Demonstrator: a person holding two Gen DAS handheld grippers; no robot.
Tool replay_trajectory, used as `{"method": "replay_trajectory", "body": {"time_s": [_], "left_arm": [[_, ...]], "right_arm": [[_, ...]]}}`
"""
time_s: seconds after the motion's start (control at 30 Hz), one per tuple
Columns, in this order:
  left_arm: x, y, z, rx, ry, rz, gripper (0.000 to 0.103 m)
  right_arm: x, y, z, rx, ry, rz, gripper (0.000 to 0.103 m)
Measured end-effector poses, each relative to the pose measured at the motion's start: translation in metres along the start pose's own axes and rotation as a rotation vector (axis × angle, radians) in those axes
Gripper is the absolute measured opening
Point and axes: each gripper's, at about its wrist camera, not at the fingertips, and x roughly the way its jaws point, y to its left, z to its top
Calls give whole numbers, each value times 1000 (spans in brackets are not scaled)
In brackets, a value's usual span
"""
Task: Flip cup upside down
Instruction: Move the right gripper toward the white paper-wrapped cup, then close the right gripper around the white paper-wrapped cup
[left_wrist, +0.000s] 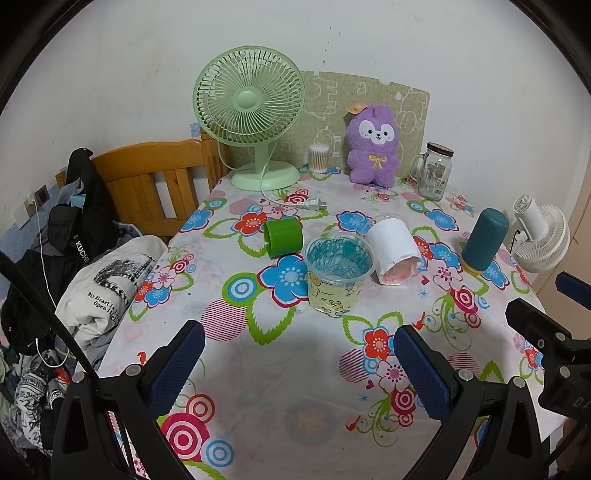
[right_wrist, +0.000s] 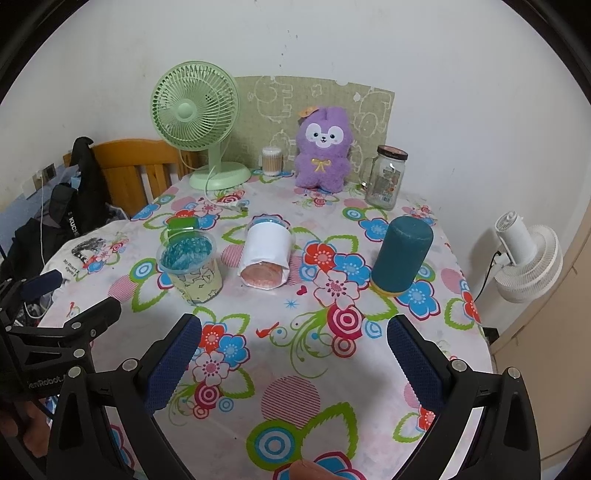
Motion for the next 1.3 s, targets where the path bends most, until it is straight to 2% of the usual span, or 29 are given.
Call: {"method": "replay_trajectory", "body": {"time_s": [0.6, 0.77, 0.97, 1.13, 1.3], "left_arm": [[36, 8, 4, 16, 63, -7, 103], [50, 10, 11, 54, 75, -6, 103], [68, 12, 25, 106, 90, -34, 103], [80, 8, 38, 166, 102, -95, 103], [97, -1, 47, 245, 113, -97, 103]], "right_arm": [[48, 4, 17, -5, 80, 38, 101], [66, 7, 25, -10, 99, 51, 101], [87, 7, 35, -5, 118, 66, 101], [108, 7, 45, -1, 141, 71, 101], [131, 8, 52, -7, 168, 74, 101]]}}
